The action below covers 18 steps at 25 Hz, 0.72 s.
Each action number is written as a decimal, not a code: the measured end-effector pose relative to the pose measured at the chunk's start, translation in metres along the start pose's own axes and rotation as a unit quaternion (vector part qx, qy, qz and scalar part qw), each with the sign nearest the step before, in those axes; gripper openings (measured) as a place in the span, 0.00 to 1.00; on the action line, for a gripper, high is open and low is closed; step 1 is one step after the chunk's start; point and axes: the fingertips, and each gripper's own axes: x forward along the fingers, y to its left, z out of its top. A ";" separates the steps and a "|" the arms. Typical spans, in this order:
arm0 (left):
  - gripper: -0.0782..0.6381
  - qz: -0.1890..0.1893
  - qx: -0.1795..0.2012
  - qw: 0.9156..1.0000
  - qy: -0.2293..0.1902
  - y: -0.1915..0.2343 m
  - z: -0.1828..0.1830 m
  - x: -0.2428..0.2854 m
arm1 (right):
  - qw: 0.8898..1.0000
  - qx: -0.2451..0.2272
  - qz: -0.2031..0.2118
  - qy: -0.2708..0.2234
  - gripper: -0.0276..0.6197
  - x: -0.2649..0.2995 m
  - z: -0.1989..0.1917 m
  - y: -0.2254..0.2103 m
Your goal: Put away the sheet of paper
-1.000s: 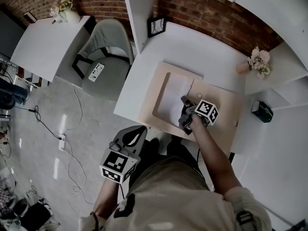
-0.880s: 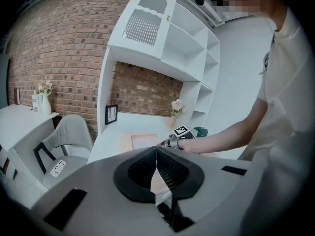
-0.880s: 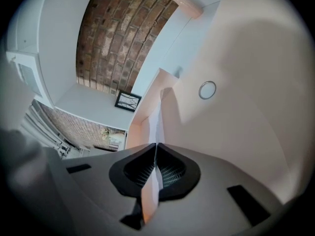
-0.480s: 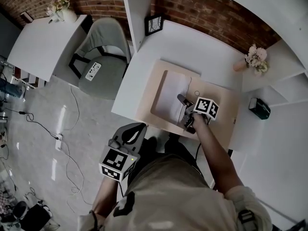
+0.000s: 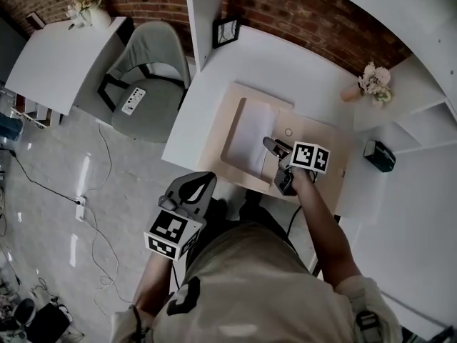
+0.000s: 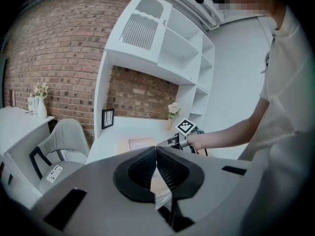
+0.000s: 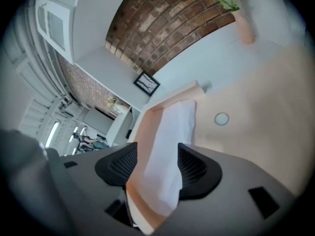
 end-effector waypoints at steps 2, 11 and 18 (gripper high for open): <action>0.13 -0.002 0.002 1.000 -0.005 0.000 0.002 -0.002 | 0.999 0.003 0.049 0.003 0.39 -0.003 -0.004 0.028; 0.13 -0.005 0.005 1.000 -0.018 0.001 0.000 -0.015 | 0.988 -0.037 0.146 0.010 0.10 -0.025 -0.019 0.115; 0.13 -0.012 0.006 1.000 -0.018 -0.001 -0.009 -0.029 | 0.978 -0.060 0.200 0.013 0.09 -0.048 -0.047 0.168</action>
